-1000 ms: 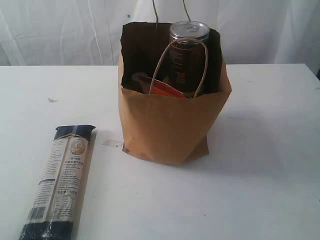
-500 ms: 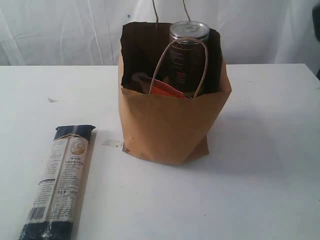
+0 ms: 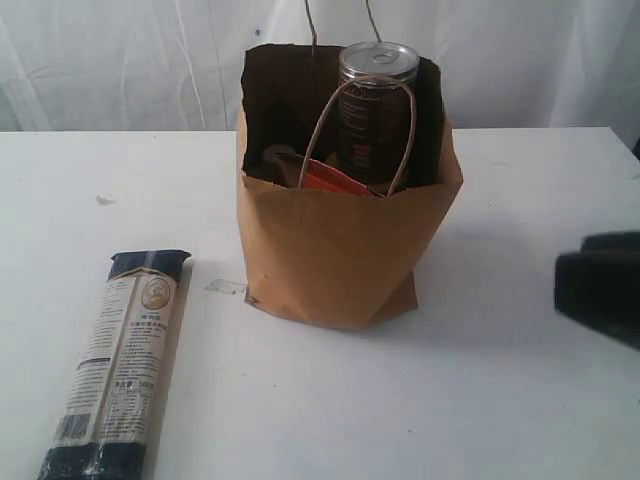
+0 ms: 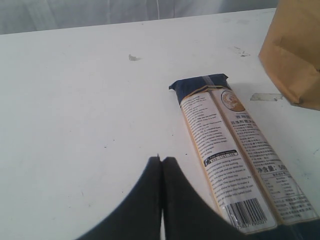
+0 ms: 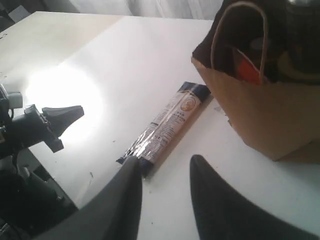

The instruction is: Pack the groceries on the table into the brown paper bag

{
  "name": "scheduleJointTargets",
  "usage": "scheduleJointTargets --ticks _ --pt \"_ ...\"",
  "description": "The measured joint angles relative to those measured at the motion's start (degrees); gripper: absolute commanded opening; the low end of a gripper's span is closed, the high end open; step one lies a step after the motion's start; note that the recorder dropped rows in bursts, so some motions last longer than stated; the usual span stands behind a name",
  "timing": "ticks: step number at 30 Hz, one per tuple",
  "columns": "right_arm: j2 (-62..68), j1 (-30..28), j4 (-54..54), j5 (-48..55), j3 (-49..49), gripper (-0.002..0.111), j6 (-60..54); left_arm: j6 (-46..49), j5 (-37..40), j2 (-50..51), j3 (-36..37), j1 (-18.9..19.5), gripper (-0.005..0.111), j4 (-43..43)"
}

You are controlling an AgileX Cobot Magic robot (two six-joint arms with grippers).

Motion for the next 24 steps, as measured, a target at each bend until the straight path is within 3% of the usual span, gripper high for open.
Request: scheduleJointTargets --ticks 12,24 --pt "-3.58 0.00 8.52 -7.36 15.63 0.031 0.24 0.00 0.00 0.00 0.00 0.00 0.000 0.00" --pt "-3.58 0.00 6.17 -15.33 16.49 0.031 0.24 0.00 0.00 0.00 0.00 0.00 0.000 0.00"
